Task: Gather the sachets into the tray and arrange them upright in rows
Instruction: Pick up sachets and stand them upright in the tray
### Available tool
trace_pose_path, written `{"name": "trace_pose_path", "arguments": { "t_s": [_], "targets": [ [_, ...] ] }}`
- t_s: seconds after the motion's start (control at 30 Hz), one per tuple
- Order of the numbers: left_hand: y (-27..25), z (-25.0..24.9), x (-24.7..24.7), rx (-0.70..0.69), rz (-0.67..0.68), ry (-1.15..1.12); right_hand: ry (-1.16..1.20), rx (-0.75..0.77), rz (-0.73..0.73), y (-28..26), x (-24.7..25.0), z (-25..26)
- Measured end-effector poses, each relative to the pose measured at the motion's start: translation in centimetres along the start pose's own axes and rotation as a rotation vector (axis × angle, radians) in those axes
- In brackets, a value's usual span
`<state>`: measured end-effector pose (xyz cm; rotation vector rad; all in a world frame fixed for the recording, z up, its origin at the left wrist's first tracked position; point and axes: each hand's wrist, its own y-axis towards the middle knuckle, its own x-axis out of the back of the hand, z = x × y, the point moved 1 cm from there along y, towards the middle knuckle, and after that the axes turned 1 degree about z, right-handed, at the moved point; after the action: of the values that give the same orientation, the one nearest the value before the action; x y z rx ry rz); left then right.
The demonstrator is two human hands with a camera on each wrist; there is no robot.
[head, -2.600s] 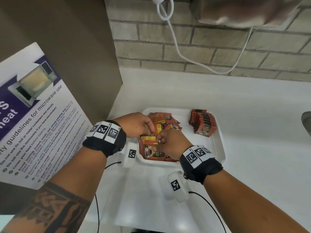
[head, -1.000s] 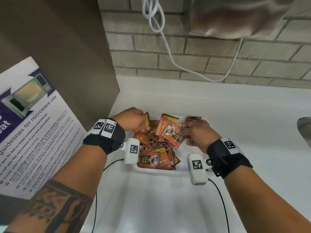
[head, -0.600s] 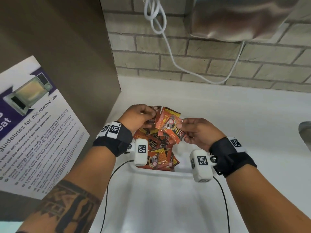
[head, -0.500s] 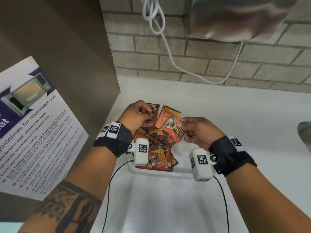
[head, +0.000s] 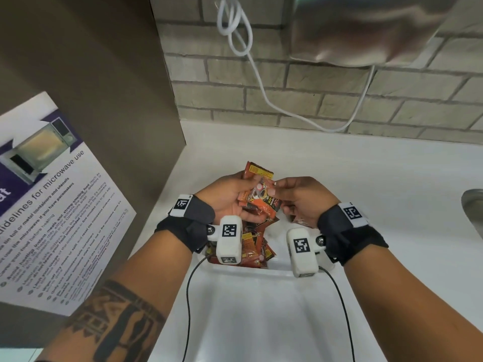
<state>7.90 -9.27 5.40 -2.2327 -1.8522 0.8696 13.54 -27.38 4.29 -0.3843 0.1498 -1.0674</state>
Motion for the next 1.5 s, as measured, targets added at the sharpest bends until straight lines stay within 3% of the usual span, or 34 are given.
{"name": "trace_pose_path", "arguments": {
  "t_s": [0.2,0.3,0.4,0.63,0.87,1.07,1.4,1.5],
  "targets": [
    [0.5,0.0,0.0,-0.129,-0.011,-0.097,-0.09,0.066,-0.142,0.0,-0.7,0.5],
    [0.9,0.0,0.3,-0.233,-0.074,-0.13,-0.13,-0.004,-0.148,-0.1,-1.1,0.3],
    [1.1,-0.2,0.5,-0.276,-0.106,-0.152,-0.045,-0.024,-0.111,-0.1,-1.5,0.2],
    [1.1,0.1,1.0,-0.258,-0.131,-0.19,0.214,0.04,-0.22,0.8,-0.8,0.4],
    [1.0,0.2,1.6,-0.248,-0.214,-0.223,0.577,0.207,-0.283,0.8,0.1,1.6],
    [1.1,0.3,1.2,-0.28,-0.27,-0.199,0.43,0.253,-0.169,0.7,-1.0,1.0],
    [0.8,0.6,1.5,-0.34,-0.332,-0.142,0.397,0.209,-0.16,0.2,-1.0,1.4],
    [0.8,0.6,1.3,-0.357,-0.34,-0.077,0.175,0.223,-0.125,-0.2,-1.5,1.6]
  ]
}}
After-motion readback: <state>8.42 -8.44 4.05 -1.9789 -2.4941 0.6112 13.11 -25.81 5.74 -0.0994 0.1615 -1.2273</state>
